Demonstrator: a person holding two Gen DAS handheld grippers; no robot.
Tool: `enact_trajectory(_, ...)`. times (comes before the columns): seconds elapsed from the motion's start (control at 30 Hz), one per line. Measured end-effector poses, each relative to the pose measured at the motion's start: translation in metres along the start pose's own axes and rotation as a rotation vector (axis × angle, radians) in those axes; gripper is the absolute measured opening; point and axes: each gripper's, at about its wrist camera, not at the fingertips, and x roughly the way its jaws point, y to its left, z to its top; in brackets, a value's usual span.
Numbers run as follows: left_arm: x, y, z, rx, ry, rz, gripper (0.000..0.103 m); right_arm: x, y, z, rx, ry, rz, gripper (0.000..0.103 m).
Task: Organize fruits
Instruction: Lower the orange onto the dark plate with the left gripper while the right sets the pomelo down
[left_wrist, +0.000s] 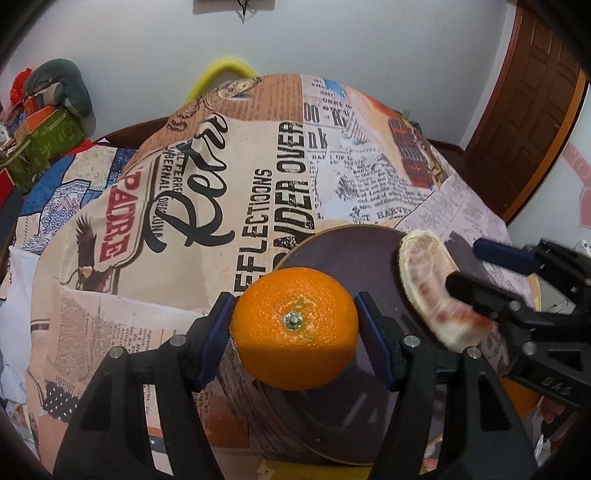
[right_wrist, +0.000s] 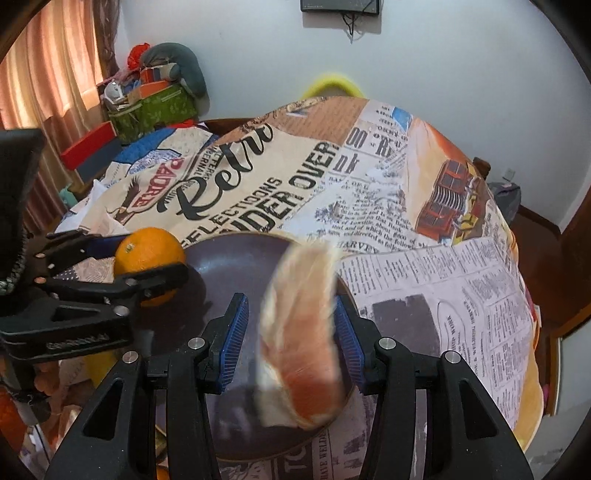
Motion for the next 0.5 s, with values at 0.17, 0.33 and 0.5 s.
enact_trajectory(0.17, 0.007, 0.001, 0.0, -0.006, 0.043, -0.01, 0.065, -0.003, 0.003, 0.004, -0.022, -0.007, 0.0, 0.045)
enact_trajectory(0.33, -0.004, -0.004, 0.005, 0.007, 0.0, -0.005, 0.067, -0.011, 0.003, -0.001, -0.011, -0.028, -0.004, 0.051)
enact_trajectory(0.5, -0.025, -0.008, 0.008, 0.022, -0.043, 0.017, 0.067, -0.025, 0.002, -0.007, -0.003, -0.059, -0.019, 0.052)
